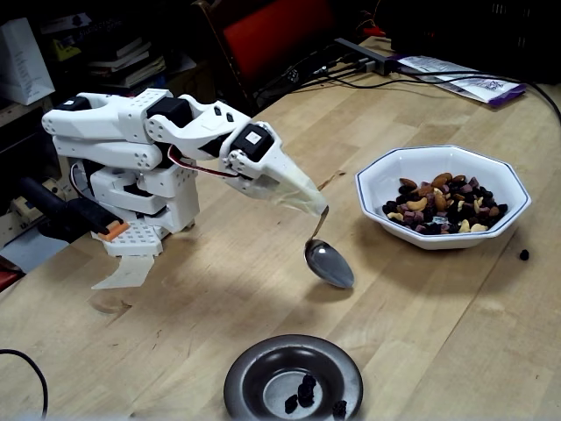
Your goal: Use spoon to transfer food from the white bowl to brown plate
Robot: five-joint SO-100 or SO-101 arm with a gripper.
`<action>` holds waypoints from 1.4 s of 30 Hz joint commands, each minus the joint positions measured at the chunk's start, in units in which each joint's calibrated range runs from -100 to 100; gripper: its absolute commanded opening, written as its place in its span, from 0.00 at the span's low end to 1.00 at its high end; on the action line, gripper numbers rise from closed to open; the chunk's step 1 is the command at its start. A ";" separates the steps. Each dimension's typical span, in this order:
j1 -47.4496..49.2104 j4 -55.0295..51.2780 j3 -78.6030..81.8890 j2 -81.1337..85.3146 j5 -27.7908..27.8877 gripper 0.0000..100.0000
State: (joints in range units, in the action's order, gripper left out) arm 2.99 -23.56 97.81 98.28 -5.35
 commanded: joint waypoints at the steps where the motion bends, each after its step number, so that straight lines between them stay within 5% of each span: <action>1: 0.27 0.96 0.15 0.35 -0.10 0.05; 42: -0.18 -19.28 0.15 0.35 0.15 0.04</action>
State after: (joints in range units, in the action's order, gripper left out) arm 2.99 -41.23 97.64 98.45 -5.35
